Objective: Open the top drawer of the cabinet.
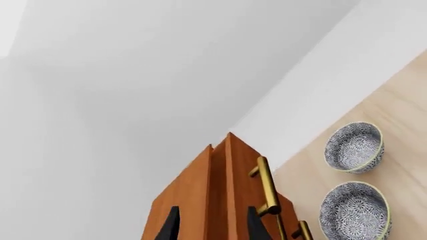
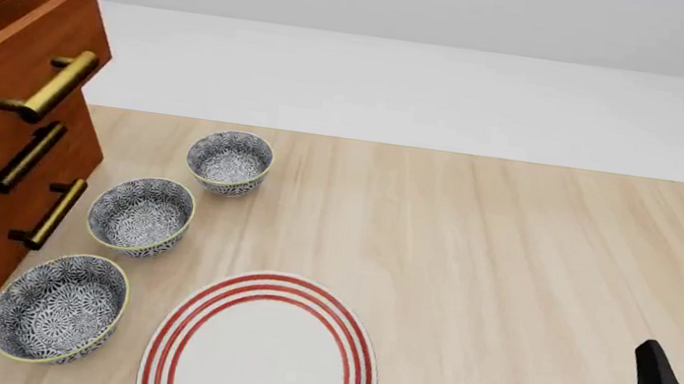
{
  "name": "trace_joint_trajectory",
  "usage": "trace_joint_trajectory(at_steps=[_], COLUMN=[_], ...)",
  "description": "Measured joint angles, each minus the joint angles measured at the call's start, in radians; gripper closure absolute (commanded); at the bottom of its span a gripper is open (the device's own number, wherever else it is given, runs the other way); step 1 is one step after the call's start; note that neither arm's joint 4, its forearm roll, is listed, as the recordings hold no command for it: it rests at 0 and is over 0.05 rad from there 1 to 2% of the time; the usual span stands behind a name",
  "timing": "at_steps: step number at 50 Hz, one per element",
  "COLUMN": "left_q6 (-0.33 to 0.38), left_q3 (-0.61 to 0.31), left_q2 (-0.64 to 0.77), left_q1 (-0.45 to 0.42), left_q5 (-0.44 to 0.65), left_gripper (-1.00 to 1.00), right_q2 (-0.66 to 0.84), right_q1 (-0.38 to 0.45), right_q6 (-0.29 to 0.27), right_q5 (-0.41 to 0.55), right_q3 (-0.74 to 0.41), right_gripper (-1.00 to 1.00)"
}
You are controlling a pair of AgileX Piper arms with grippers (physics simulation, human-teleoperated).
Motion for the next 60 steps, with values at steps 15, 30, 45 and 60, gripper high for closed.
trace_joint_trajectory(at_steps=[15,30,45,60], left_q6=[-0.117,-0.272,-0.401,-0.495], left_q3=[-0.129,-0.306,-0.405,-0.405], left_q2=[0.06,0.102,0.139,0.173], left_q1=[0.004,-0.008,-0.008,-0.014], left_q5=[0.117,0.286,0.411,0.443], left_gripper=[-1.0,-1.0,-1.0,-1.0], right_q2=[0.0,0.0,0.0,0.0], right_q1=[0.0,0.0,0.0,0.0], right_q6=[0.0,0.0,0.0,0.0], right_q5=[0.0,0.0,0.0,0.0], right_q3=[0.0,0.0,0.0,0.0], right_gripper=[-1.0,-1.0,-1.0,-1.0])
